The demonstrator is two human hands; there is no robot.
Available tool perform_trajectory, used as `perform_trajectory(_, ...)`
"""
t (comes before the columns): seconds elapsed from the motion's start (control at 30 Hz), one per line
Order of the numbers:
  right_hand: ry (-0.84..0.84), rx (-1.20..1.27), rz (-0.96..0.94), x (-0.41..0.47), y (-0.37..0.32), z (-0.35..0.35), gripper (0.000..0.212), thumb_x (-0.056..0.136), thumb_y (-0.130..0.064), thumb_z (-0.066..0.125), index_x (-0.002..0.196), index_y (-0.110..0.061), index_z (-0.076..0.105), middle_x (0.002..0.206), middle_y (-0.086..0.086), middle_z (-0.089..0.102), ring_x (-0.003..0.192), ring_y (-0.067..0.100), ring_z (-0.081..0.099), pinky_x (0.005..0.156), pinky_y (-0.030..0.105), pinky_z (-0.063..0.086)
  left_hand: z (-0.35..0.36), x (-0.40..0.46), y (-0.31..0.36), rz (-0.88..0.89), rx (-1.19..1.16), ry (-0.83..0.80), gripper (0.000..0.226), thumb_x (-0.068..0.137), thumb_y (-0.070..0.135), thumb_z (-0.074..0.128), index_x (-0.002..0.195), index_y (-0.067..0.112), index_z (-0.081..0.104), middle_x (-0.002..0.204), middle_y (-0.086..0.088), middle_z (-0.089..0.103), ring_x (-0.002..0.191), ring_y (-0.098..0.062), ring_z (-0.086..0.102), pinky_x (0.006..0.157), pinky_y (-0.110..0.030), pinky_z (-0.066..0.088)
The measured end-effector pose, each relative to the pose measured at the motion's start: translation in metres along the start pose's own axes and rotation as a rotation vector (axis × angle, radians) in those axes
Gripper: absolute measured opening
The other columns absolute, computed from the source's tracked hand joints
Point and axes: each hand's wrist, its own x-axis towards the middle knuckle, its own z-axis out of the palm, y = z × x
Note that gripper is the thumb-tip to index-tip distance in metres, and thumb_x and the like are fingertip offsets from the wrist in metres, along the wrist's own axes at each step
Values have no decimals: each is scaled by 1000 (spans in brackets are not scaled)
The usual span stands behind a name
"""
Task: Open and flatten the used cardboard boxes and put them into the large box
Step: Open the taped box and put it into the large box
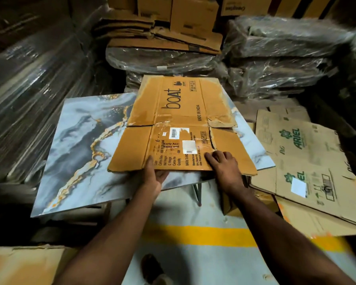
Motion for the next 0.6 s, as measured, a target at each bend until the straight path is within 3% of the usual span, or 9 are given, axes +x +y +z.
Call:
perform_trajectory(0.07,34,14,-4,-4,9,-15,65,87,-17,68,147,-21,43,140,13,49,121,35,45,97,47,44,12,-12,7,68,-29,55,27,96,34,59,111,12,60,94,-9,71,85,-24,69,74,-35,59)
perform_trajectory(0.17,86,50,-18,-16,30,-37,65,84,-12,69,144,-20,46,140,13,49,124,35,44,97,48,43,26,-34,6,173,15,61,27,94,24,63,117,8,60,98,-10,72,82,-23,71,54,-27,58)
perform_trajectory(0.3,139,136,-4,-44,58,-54,54,89,-11,65,140,-20,50,149,11,45,134,32,42,105,47,38,46,-70,-8,186,-38,-32,11,99,11,54,108,6,58,100,-12,69,88,-23,67,82,-41,56)
perform_trajectory(0.43,107,147,37,-73,87,-67,47,92,-23,63,135,-27,45,158,5,34,138,29,42,108,44,39,55,-100,-26,122,-78,-150,13,100,0,44,108,-2,54,111,-23,67,93,-29,69,74,-43,55)
perform_trajectory(0.53,85,145,91,-89,109,-76,56,97,-30,56,148,-33,33,159,5,33,133,32,46,101,42,44,71,-118,-38,139,-74,-206,21,100,-2,44,118,-3,52,116,-25,67,101,-32,69,75,-44,59)
perform_trajectory(0.6,102,121,118,-95,120,-84,60,97,-23,55,152,-30,32,157,7,36,130,33,50,95,40,47,84,-129,-41,160,-72,-248,26,99,-2,44,124,-3,51,119,-24,67,107,-33,67,78,-45,60)
